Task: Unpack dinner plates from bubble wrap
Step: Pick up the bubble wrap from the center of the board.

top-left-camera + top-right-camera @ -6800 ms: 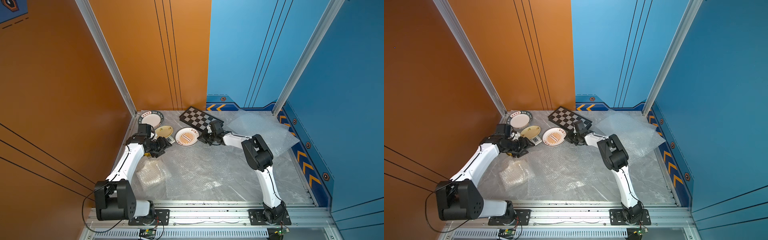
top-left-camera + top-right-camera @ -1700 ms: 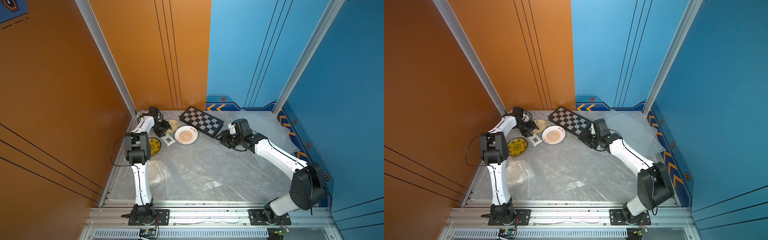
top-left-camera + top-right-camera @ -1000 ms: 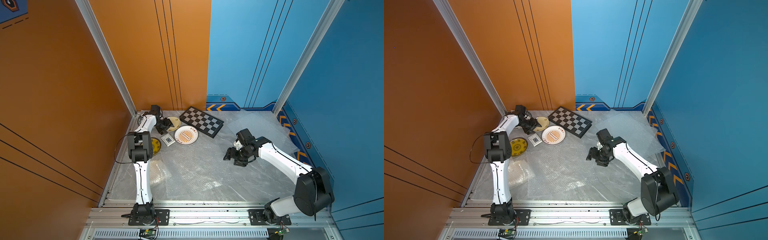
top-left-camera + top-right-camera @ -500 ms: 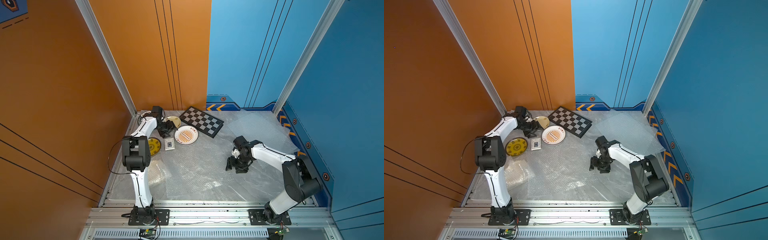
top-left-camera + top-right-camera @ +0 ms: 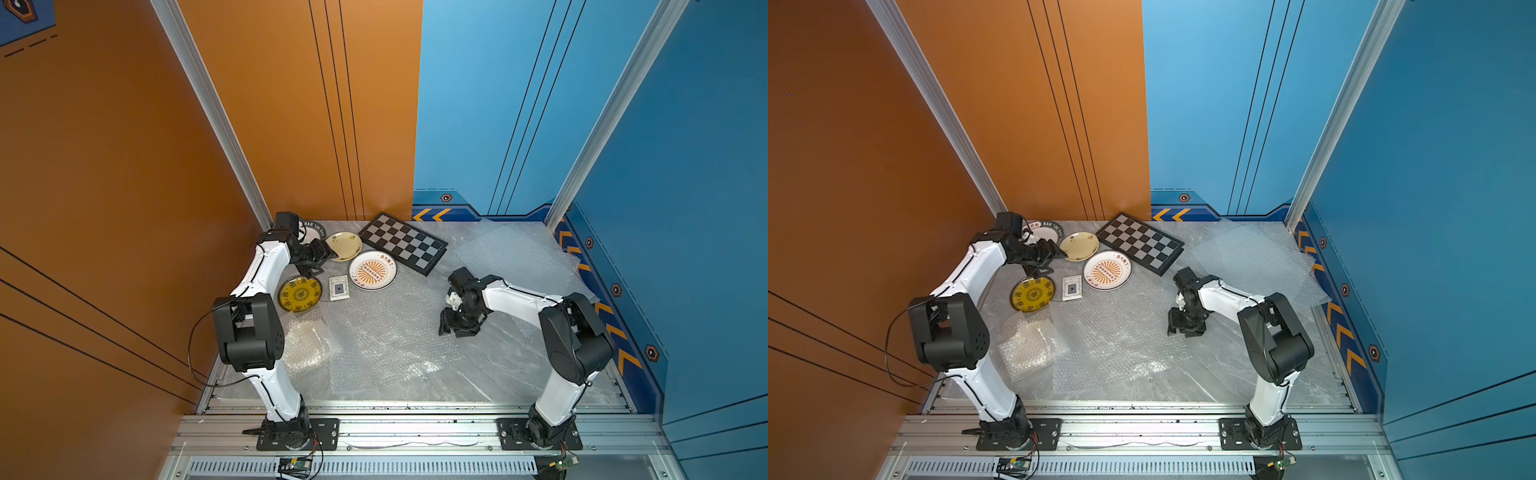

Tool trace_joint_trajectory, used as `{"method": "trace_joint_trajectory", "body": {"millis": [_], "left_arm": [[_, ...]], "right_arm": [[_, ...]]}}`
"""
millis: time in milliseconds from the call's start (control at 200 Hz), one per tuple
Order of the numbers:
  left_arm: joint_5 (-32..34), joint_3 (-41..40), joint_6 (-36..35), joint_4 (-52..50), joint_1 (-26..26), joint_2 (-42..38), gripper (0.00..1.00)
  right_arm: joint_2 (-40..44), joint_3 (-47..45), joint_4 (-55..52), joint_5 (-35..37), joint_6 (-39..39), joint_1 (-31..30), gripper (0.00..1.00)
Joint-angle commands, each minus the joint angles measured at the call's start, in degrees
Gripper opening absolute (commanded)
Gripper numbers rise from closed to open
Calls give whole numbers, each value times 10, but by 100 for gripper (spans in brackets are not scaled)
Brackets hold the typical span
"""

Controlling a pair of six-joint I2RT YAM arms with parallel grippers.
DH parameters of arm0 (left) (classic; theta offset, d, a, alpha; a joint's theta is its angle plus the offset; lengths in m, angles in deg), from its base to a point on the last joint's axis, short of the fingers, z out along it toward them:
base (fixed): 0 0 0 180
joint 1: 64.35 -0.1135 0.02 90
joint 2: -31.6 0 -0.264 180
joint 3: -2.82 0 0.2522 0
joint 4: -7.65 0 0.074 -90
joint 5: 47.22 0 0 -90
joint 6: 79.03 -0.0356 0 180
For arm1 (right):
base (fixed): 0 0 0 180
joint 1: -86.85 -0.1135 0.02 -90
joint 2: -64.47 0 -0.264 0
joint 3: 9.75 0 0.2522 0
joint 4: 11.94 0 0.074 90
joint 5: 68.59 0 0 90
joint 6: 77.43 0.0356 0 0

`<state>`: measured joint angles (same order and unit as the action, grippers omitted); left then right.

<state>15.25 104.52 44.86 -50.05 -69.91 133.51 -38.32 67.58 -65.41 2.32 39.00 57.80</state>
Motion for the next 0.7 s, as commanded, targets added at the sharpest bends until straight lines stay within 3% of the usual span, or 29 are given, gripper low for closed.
{"method": "trace_joint_trajectory", "body": {"millis": [0, 85, 235, 370, 696], "left_arm": [[-16, -39, -5, -4, 5, -50, 71], [-12, -76, -6, -1, 9, -84, 71], [-10, -131, -7, -1, 12, -134, 71], [-11, -164, -7, -1, 9, -172, 72], [-20, -173, -3, 0, 8, -211, 72]], "right_arm": [[-27, 1, 15, 63, 2, -24, 45], [-29, 2, 3, 111, 13, -35, 21], [-25, 3, -2, 150, 24, -50, 0], [7, 20, -14, 167, 34, -64, 0], [201, 61, -87, 258, 60, -59, 0]]}}
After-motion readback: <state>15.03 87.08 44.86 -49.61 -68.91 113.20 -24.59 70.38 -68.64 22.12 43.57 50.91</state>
